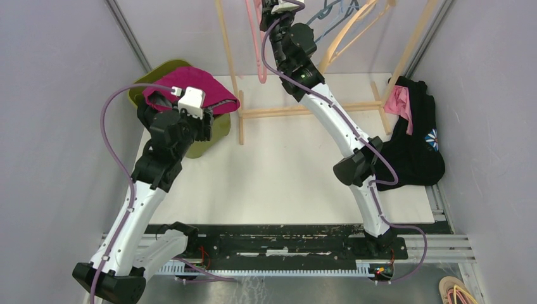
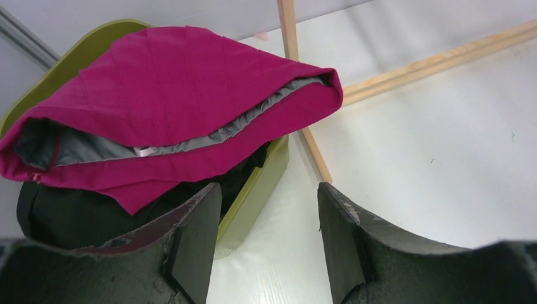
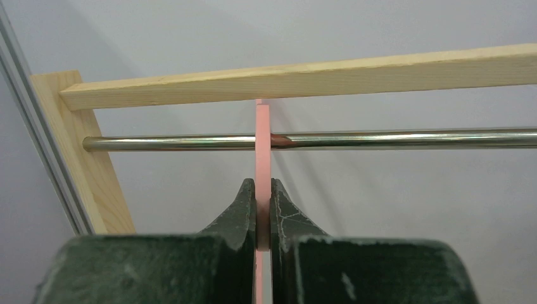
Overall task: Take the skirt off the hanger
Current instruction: Place the hanger at the clothesline.
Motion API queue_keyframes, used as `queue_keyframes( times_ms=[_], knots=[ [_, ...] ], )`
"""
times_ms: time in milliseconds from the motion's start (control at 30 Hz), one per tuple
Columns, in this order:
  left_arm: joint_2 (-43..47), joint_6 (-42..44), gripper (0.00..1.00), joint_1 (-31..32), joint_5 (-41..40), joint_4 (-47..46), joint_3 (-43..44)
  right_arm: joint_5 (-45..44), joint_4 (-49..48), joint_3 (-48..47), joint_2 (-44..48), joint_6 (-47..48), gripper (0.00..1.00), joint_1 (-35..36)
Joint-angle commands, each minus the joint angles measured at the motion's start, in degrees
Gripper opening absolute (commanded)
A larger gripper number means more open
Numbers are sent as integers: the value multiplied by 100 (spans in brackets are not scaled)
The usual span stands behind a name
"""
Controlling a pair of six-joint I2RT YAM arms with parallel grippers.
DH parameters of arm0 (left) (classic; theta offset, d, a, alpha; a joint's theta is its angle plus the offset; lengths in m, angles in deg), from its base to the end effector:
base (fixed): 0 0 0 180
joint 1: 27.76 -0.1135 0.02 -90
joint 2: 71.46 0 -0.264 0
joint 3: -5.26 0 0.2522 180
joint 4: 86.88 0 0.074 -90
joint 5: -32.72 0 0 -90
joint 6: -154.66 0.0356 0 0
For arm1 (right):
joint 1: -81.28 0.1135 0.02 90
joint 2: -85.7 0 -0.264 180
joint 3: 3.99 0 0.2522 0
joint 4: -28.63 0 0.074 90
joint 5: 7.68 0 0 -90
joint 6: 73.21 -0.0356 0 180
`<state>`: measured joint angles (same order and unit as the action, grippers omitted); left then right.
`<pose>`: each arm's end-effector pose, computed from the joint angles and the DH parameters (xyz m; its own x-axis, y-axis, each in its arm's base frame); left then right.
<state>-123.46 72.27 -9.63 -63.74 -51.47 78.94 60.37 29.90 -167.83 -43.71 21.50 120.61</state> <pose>0.1895 -0.0578 0.3887 -0.1964 0.2028 -0.9593 0.2334 0.9599 0.1551 0.3838 0.2972 0.5186 0.4501 0.2703 -0.8511 -0.3099 0.9411 0.1350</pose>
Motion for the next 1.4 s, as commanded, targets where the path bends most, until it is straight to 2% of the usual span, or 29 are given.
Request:
queue_keyframes(
  times_ms=[0,167,200,300,367,400,600,767,967,1033,1267,1367],
  knots=[
    [177,247,65,31,-193,13,243,-97,-219,-395,-98,-356,1,-122],
    [204,233,65,24,-214,49,269,-208,-191,-397,-208,-754,1,-270],
    [208,229,65,26,-221,62,266,-212,-199,-398,-224,-813,4,-294],
    [200,227,65,23,-250,68,257,-142,-226,-350,-229,-838,14,-315],
    [179,221,65,24,-254,44,242,-30,-263,-252,-167,-813,30,-318],
    [174,220,65,24,-240,20,240,42,-299,-190,-125,-786,34,-317],
    [61,166,65,19,-78,-80,213,156,-367,243,219,-613,52,-319],
    [57,150,65,23,12,-117,196,194,-439,911,649,-548,58,-321],
    [138,212,66,24,5,-118,117,269,-404,1466,1219,-532,83,-292],
    [153,231,69,25,4,-116,116,229,-393,1682,1435,-472,89,-269],
    [165,10,76,33,161,-72,44,147,-314,2386,2131,-114,93,-162],
    [120,-195,86,30,365,-20,-29,97,25,2591,2353,57,94,-77]
  ],
)
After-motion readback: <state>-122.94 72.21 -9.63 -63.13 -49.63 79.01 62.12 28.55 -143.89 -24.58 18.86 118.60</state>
